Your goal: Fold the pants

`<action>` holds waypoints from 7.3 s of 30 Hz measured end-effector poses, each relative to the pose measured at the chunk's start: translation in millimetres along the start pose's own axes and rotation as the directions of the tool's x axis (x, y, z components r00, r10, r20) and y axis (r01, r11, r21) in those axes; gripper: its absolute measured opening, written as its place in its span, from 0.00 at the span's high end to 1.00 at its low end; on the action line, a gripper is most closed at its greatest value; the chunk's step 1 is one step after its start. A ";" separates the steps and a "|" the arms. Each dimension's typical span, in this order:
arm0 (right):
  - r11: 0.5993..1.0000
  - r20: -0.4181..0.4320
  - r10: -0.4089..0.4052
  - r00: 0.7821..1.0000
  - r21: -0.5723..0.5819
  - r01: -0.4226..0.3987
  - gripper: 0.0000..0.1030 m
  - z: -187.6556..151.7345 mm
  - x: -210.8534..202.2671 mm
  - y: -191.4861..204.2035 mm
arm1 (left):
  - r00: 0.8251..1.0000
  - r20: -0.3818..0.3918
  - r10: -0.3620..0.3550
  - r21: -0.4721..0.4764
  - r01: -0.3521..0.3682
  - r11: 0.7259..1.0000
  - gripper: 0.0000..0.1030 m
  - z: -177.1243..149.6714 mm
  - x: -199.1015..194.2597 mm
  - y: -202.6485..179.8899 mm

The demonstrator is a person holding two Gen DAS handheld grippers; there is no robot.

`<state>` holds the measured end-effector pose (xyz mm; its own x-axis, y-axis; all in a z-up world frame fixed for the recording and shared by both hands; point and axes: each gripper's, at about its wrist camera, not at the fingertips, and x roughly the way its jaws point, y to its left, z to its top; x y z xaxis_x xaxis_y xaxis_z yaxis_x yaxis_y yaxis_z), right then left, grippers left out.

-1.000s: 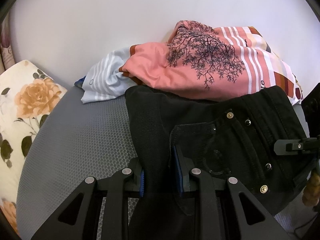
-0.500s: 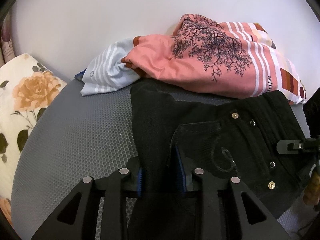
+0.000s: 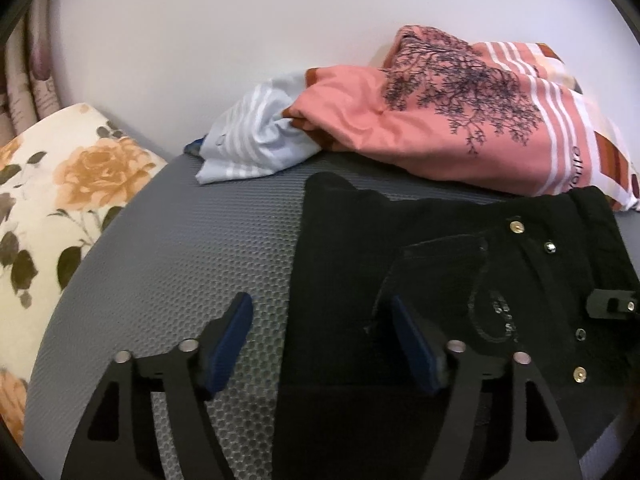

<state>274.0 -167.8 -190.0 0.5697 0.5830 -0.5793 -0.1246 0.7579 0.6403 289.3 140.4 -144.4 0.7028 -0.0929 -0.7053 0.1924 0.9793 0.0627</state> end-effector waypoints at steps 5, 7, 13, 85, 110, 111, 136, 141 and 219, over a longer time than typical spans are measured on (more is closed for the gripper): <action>0.997 0.049 -0.067 0.997 -0.038 0.069 0.46 -4.0 2.4 14.4 | 1.000 -0.004 0.023 -0.050 -0.023 0.998 0.16 -1.9 -0.3 7.8; 0.992 0.071 -0.096 0.993 -0.070 0.101 0.33 -5.5 3.1 21.7 | 0.999 0.003 0.047 -0.056 -0.047 0.997 0.11 -1.9 -1.6 8.0; 0.959 0.188 -0.214 0.959 -0.145 0.243 0.07 -11.4 -0.8 44.2 | 0.997 0.009 0.082 -0.052 -0.082 0.995 0.09 -2.5 -3.0 6.6; 0.758 0.426 -0.440 0.790 -0.295 0.581 0.00 -38.0 -7.9 99.0 | 0.982 0.110 0.155 -0.106 -0.143 0.984 0.05 -4.4 -22.6 10.9; 0.764 0.393 -0.457 0.798 -0.285 0.578 0.00 -32.6 -4.0 94.6 | 0.983 0.119 0.136 -0.093 -0.126 0.988 0.05 -3.3 -23.6 5.2; 0.765 0.378 -0.467 0.799 -0.281 0.580 0.00 -30.9 -1.6 92.8 | 0.984 0.120 0.135 -0.091 -0.124 0.988 0.05 -2.9 -23.5 4.3; 0.869 0.149 -0.471 0.869 -0.091 0.487 0.00 -31.9 6.0 55.3 | 0.985 0.125 0.116 -0.088 -0.106 0.991 0.05 -4.6 -23.8 3.8; 0.827 0.192 -0.512 0.837 -0.152 0.541 0.00 -40.1 13.6 70.2 | 0.985 0.125 0.116 -0.089 -0.106 0.990 0.05 -4.6 -24.0 3.7; 0.780 0.226 -0.557 0.799 -0.188 0.597 0.00 -35.4 19.4 74.8 | 0.985 0.151 0.082 -0.048 -0.075 0.996 0.04 -4.2 -30.1 -4.6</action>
<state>246.9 -89.5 -171.2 0.7083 -0.0223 -0.7055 0.0903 0.9942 0.0592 264.4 139.4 -126.4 0.8114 -0.0387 -0.5832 0.1059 0.9910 0.0815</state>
